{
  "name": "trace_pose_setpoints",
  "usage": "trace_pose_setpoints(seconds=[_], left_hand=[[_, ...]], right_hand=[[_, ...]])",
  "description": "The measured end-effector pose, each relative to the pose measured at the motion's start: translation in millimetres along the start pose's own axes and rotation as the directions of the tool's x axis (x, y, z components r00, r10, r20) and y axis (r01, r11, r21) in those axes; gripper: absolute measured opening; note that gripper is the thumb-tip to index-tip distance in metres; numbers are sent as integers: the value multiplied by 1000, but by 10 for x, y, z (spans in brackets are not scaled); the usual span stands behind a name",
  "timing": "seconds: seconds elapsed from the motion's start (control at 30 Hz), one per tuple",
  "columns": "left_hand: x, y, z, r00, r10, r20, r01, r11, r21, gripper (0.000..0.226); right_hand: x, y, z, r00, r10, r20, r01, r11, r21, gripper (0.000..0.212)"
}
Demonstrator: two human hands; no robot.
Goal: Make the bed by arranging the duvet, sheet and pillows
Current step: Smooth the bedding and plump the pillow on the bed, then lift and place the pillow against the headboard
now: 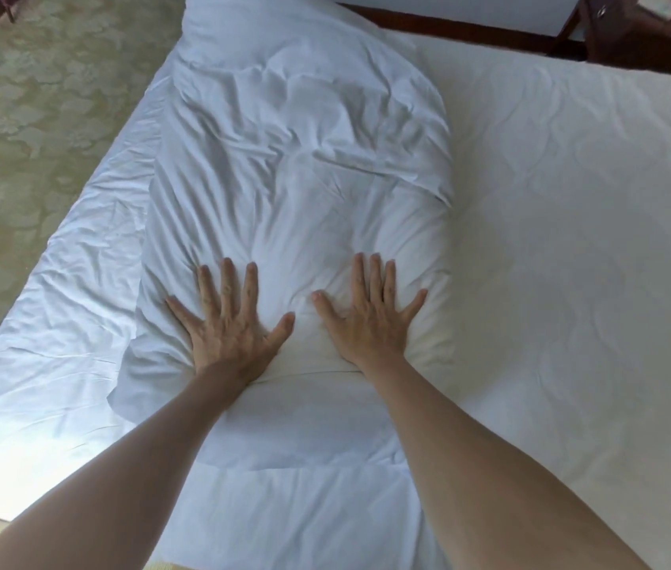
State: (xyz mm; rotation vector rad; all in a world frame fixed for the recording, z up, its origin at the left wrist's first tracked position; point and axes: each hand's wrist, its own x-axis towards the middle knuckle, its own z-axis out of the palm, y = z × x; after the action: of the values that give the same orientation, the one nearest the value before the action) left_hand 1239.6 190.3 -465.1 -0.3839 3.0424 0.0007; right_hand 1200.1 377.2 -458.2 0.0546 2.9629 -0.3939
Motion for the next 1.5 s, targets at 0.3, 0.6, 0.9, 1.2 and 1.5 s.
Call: trace_pose_setpoints(seconds=[0.3, 0.6, 0.9, 1.2, 1.5], left_hand=[[56, 206, -192, 985, -77, 152, 66, 995, 76, 90], [-310, 1375, -837, 979, 158, 126, -132, 971, -198, 65], [-1274, 3967, -630, 908, 366, 203, -326, 923, -202, 61], [-2583, 6973, 63, 724, 540, 429, -347, 823, -450, 74], [-2735, 8358, 550, 659, 414, 628, 61, 803, -593, 127]], right_hand=[[-31, 48, -152, 994, 7, 106, -8, 1000, 11, 90], [-475, 1138, -818, 965, 193, 178, -226, 955, 190, 77], [-891, 3807, -1281, 941, 313, 124, -333, 924, 189, 72], [-1520, 6966, -1649, 833, 553, 26, -553, 832, 28, 79], [-1457, 8372, -1726, 678, 732, -68, -722, 680, 124, 117]])
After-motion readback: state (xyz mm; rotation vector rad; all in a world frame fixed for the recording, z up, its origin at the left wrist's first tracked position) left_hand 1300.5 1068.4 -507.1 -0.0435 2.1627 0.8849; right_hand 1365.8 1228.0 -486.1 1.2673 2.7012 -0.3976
